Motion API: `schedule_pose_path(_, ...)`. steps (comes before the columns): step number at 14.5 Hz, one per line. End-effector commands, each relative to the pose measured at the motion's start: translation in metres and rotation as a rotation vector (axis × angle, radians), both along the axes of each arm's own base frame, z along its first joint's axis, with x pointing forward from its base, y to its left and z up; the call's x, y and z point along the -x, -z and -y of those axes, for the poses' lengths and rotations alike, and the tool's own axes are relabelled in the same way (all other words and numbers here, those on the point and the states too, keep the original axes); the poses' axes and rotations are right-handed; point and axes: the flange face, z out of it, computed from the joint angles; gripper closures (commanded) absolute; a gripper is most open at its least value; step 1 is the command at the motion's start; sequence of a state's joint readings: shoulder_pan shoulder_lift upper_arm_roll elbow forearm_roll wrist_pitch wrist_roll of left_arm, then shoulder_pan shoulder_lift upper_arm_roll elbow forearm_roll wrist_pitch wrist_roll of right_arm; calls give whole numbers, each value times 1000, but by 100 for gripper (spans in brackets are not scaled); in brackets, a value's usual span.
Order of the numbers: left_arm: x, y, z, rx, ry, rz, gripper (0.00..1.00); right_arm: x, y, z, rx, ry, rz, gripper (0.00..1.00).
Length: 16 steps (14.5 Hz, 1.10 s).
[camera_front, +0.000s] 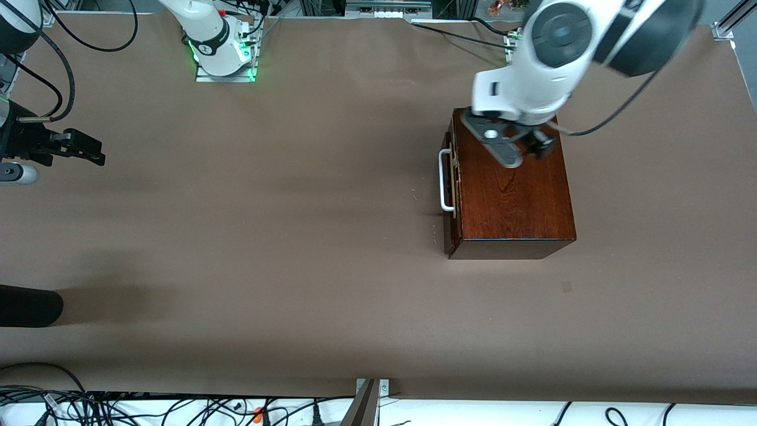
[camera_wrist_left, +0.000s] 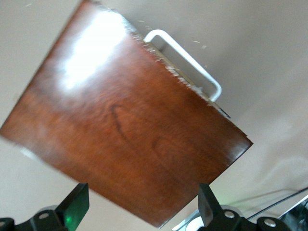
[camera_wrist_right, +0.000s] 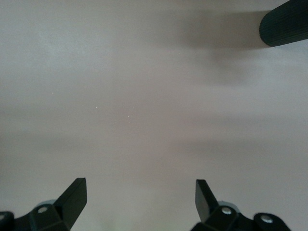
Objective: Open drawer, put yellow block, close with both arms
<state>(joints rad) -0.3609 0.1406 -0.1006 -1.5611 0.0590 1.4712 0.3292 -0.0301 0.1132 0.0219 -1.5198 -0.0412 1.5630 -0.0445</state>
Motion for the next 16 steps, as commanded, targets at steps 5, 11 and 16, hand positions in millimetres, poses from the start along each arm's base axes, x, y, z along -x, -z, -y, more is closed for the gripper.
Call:
schedule_pose_path(5, -27, -61, -111, -15, -336, 81, 0, 1, -4, 0, -14, 8, 10, 0)
schedule_pose_path(11, -25, -69, -198, 75, -659, 225, 0, 1, -5, -1, -14, 6, 12, 0)
schedule_pose_path(16, -26, -58, -223, 65, -734, 241, 0, 1, -5, -1, -16, 6, 12, 0)
